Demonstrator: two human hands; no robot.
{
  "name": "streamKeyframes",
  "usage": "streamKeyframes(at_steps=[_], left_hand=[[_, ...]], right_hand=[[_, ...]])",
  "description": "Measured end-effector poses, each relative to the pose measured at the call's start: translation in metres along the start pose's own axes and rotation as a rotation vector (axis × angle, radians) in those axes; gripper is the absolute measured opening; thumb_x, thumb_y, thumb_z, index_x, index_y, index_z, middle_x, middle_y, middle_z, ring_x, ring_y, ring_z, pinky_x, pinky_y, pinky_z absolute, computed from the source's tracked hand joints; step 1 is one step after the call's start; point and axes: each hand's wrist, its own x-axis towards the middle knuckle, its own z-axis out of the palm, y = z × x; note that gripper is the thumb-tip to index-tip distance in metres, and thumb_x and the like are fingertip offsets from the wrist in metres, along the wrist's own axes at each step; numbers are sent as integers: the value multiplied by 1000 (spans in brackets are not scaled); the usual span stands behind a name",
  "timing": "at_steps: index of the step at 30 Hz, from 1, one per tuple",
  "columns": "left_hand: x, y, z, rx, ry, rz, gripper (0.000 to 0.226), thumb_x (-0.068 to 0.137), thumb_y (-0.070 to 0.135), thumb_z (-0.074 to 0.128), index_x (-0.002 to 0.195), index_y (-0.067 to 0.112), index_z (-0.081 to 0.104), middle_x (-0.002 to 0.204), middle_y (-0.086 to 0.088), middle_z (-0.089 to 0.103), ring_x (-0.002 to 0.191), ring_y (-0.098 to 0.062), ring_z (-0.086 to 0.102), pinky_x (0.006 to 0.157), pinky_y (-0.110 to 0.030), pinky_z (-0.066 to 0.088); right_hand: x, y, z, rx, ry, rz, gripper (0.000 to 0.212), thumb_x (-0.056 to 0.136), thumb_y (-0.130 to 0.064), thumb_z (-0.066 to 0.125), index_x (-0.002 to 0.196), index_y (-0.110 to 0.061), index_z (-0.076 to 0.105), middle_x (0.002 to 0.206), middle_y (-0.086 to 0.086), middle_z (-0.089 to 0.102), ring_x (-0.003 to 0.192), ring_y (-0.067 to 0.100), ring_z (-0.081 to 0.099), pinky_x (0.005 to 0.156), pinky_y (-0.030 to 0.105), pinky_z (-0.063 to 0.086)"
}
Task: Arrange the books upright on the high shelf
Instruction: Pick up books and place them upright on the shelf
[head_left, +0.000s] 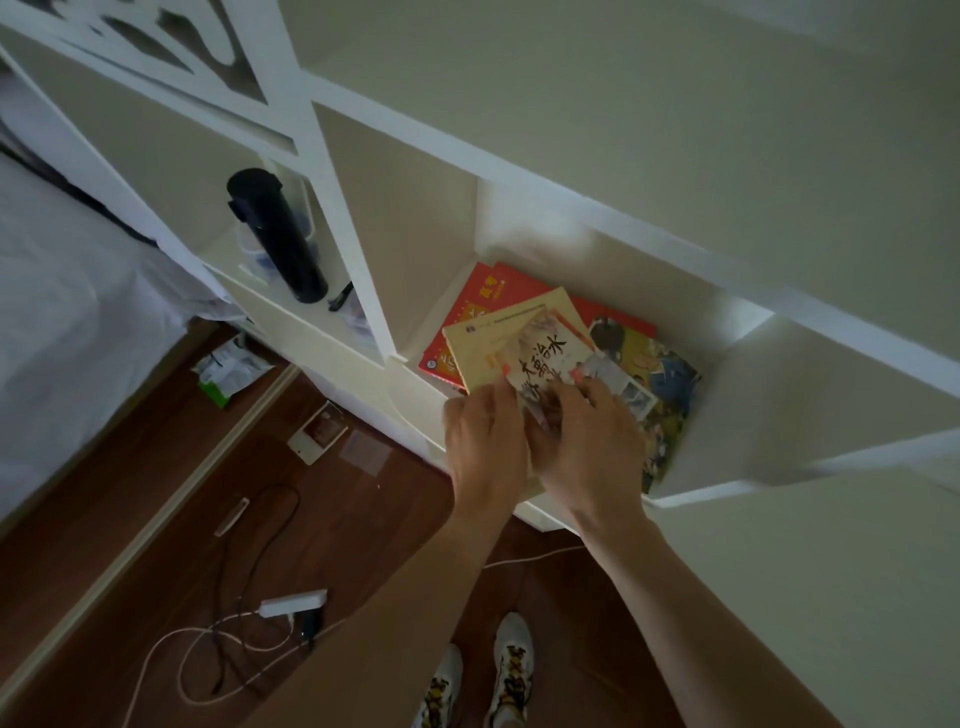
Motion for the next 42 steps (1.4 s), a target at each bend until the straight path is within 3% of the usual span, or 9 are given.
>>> streamKeyframes(at_steps=[4,7,10,13,19,23,26,30,42], left_hand=[[-4,-1,2,-110,-117,-73,41,101,61,43,120,33,66,110,13,73,99,-6,68,88,-30,58],[7,-4,-2,-20,-133,-31,28,103,30,55,131,28,53,123,10,68,110,-14,66,96,-40,57],[16,-2,-18,-166,-246,25,31,103,15,56,132,25,52,120,5,70,110,-17,69,89,-45,61],[14,9,-43,-323,-330,128,43,101,-5,51,139,14,46,120,-4,67,108,-14,69,83,-30,60],[3,10,-52,-277,-407,211,70,94,-20,49,153,12,31,131,-8,62,117,-17,64,90,-27,56],[-3,10,-53,-289,-422,250,71,92,-22,49,153,8,31,137,-24,54,123,-37,58,99,-43,56],[-32,16,-66,-244,-410,260,69,94,-19,50,154,9,31,141,-16,55,127,-27,57,99,-31,55],[-83,12,-61,-169,-469,237,72,96,-12,55,158,15,28,145,-8,55,131,-23,56,109,-34,48],[-324,-16,210,207,-791,508,23,105,17,54,128,20,52,115,12,65,107,-4,64,85,-17,53]], right_hand=[[5,11,-6,162,-266,-56,44,83,-61,51,105,-28,70,106,0,66,99,14,59,79,29,53],[21,25,-9,219,-286,-2,17,90,-38,59,102,-32,68,106,1,66,106,16,59,88,38,52],[36,36,-16,325,-155,158,57,85,-39,70,136,-27,48,129,-6,57,126,14,51,108,39,43],[30,40,-29,716,-200,267,65,82,-18,82,137,-26,48,121,-14,64,110,-10,61,91,16,53],[-21,25,-9,870,26,432,52,75,-29,76,123,-27,58,122,-6,67,120,13,62,105,47,49],[-35,11,-20,941,96,452,40,89,-17,75,125,-17,58,107,-11,64,93,-13,58,85,15,47],[-66,10,-36,948,94,423,51,93,-25,71,138,-15,50,123,-11,63,111,-2,57,97,22,47],[-127,29,-61,945,120,476,20,94,-20,71,94,-22,51,74,-23,55,70,-7,51,69,15,40],[-342,295,-174,913,547,857,30,100,-14,63,128,-19,57,117,-14,67,108,-4,63,90,22,56]])
